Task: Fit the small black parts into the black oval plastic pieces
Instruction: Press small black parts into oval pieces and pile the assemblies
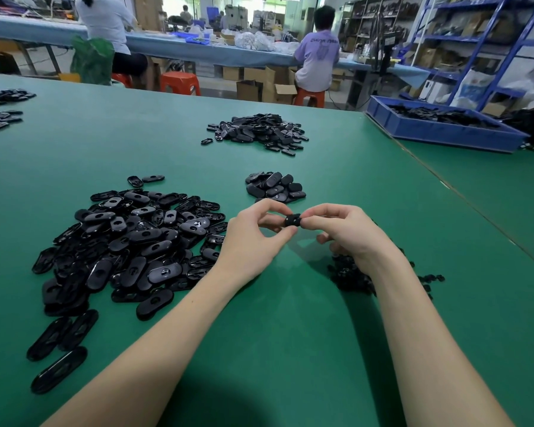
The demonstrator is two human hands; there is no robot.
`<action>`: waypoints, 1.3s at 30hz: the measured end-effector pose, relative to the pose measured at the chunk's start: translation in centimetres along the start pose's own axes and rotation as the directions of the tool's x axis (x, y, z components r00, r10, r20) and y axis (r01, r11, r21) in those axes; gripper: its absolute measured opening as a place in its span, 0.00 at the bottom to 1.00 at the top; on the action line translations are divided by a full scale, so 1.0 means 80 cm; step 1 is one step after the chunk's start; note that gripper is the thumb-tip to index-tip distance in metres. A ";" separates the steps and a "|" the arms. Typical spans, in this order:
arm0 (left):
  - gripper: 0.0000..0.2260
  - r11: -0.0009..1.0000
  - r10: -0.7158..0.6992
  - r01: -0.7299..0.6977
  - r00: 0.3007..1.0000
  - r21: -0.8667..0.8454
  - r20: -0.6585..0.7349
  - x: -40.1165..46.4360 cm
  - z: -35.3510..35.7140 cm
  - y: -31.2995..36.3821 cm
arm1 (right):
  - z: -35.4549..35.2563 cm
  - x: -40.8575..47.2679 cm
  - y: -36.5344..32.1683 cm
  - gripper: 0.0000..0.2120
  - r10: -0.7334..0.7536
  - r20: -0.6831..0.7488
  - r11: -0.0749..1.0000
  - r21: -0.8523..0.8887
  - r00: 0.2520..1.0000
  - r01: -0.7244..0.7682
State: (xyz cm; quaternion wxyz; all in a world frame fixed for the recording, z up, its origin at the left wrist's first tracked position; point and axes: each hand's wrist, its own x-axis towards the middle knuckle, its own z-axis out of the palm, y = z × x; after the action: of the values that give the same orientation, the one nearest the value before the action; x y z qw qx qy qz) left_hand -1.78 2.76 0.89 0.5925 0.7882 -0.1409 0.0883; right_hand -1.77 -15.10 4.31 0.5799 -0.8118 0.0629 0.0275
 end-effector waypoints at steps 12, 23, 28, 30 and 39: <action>0.08 0.998 0.042 -0.041 0.999 0.041 -0.010 -0.001 0.000 0.001 | 0.006 -0.001 -0.003 0.02 0.026 -0.005 1.000 0.011 1.000 -0.026; 0.07 1.000 -0.016 0.016 1.000 -0.024 -0.006 0.000 0.000 0.002 | 0.007 -0.001 -0.001 0.06 0.045 -0.019 0.996 0.081 0.999 -0.044; 0.07 0.969 -0.130 0.145 0.988 -0.199 0.088 0.003 -0.004 0.006 | 0.001 -0.002 0.002 0.08 0.048 0.054 0.994 0.093 0.997 -0.052; 0.06 0.950 -0.172 0.193 0.980 -0.248 0.103 0.003 -0.003 0.007 | 0.000 -0.002 0.001 0.06 0.022 0.061 0.997 0.067 0.998 -0.026; 0.05 0.906 -0.253 0.272 0.962 -0.326 0.098 0.006 -0.001 0.001 | 0.008 0.005 0.007 0.05 -0.120 0.064 0.992 -0.017 0.991 0.121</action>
State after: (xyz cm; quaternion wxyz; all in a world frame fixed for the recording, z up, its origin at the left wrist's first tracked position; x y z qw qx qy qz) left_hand -1.36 2.73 1.16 0.7208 0.6893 -0.0623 -0.0386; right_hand -1.45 -14.72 3.52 0.5736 -0.8189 -0.0050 0.0188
